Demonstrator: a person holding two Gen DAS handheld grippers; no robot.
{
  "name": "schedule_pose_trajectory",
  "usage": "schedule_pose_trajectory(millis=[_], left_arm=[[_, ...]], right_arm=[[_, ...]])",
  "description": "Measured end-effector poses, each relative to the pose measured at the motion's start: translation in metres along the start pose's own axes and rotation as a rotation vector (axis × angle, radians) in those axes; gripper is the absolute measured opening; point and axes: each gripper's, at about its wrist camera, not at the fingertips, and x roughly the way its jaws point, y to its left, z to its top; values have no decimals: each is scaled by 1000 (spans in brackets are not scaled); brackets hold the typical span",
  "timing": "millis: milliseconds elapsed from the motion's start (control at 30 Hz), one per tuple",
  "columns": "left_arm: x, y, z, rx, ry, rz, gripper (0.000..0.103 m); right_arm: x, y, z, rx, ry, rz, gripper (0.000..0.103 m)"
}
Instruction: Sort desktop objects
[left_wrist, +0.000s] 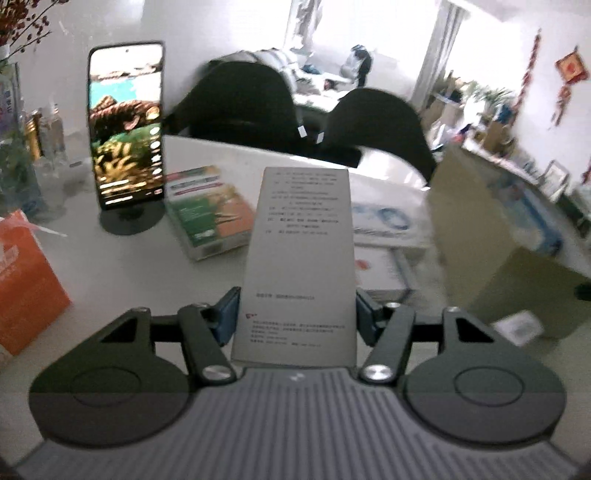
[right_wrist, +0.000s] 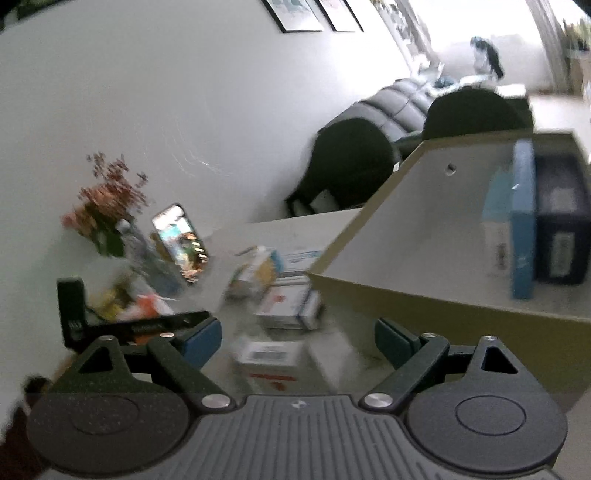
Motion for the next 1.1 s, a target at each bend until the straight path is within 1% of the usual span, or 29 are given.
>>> schedule_pose_trajectory(millis=[67,200,333,500,600,700,767,867,1000,1067,1100], left_arm=[[-7,-8,0,2,-15,-33,60],[-19,-27,0,2,-35,-127,60],[-26,-47,0,4,-40,-226,60],[-24,-70,-1,5,-23,-333,60],[-19,-84,-2,24,-18,-373,60],[-11,-97,-2,39,-10,-400,60],[-5,-107,-3,52,-5,-409,60],[2,-119,-5,65,-4,-412,61],[10,-128,-6,63,-6,-430,62],[11,-131,-7,57,0,-446,67],[11,-131,-7,57,-1,-449,77]], right_arm=[[3,0,4,42,9,46,89],[10,4,15,99,38,111,84],[17,11,23,122,59,137,76],[21,11,27,167,73,192,67],[18,6,26,193,69,206,63],[14,-2,24,224,69,203,53],[11,-7,23,237,67,190,39],[7,-18,23,283,64,172,35],[3,-29,24,317,51,155,34],[1,-31,26,322,46,144,33],[-1,-33,28,319,42,132,32]])
